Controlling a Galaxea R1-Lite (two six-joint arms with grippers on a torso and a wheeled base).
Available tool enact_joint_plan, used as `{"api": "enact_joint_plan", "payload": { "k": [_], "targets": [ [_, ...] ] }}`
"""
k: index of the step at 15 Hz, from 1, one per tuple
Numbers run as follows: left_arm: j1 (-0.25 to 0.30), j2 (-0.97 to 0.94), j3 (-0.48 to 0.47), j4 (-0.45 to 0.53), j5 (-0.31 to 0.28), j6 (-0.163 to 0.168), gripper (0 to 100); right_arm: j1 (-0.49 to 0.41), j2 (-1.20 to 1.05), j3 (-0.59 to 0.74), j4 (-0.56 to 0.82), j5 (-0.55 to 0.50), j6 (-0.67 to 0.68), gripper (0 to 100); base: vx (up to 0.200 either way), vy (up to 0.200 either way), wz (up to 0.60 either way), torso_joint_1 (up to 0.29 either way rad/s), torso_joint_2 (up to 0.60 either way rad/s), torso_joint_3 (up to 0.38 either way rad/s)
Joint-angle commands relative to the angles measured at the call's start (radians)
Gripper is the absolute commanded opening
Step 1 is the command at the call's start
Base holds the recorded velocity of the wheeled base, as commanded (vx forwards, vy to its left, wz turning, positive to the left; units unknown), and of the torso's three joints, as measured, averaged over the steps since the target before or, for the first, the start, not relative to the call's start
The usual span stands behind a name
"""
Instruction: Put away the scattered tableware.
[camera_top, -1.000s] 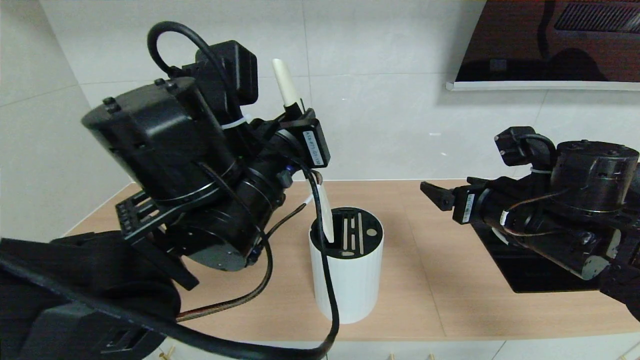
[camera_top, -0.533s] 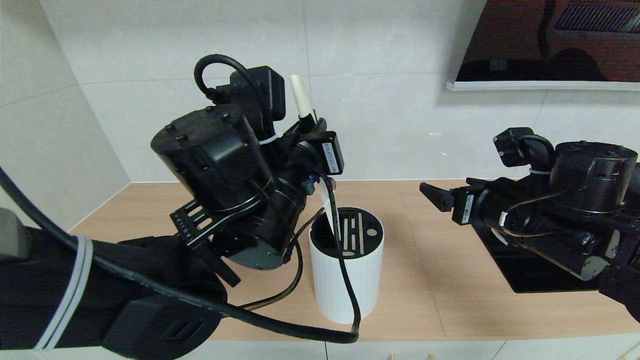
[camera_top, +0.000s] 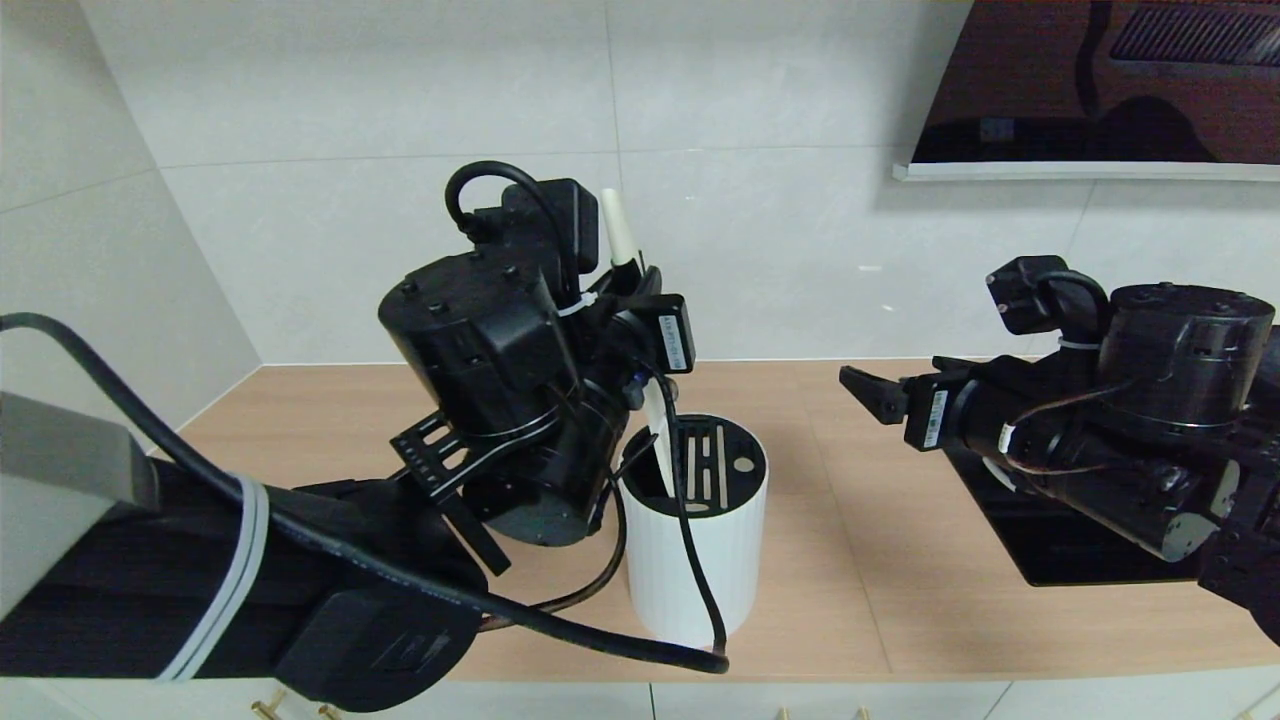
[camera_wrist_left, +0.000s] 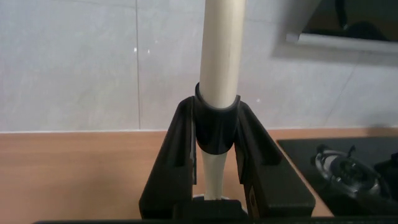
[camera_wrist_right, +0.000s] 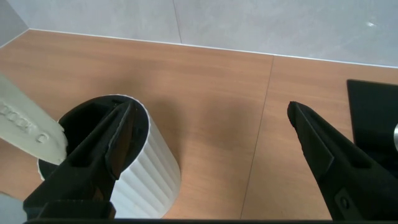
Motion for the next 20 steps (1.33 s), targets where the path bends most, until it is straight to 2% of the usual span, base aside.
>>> {"api": "enact_joint_plan", "payload": {
  "k": [1,7,9,16,20],
  "targets": [
    [0.007,0.011,-0.001,-0.001,-0.001,-0.001,0,0.000,0.000,0.000,-0.001,0.000,-0.001,100,0.000,0.000,0.00,0.000,0.00,0.000],
    [0.007,0.044,-0.001,-0.004,0.001,-0.002,0,0.000,0.000,0.000,-0.001,0.000,-0.001,100,0.000,0.000,0.00,0.000,0.00,0.000],
    [0.006,0.067,-0.001,-0.036,0.001,-0.001,0,0.000,-0.001,0.000,-0.001,0.000,-0.001,100,0.000,0.000,0.00,0.000,0.00,0.000],
    [-0.022,0.100,0.008,-0.036,0.025,-0.001,0,0.000,0.002,0.000,-0.001,-0.001,-0.001,100,0.000,0.000,0.00,0.000,0.00,0.000],
    [-0.057,0.133,0.062,-0.022,0.027,-0.001,0,0.000,0.002,0.000,-0.001,-0.001,-0.002,100,0.000,0.000,0.00,0.000,0.00,0.000]
  ]
}}
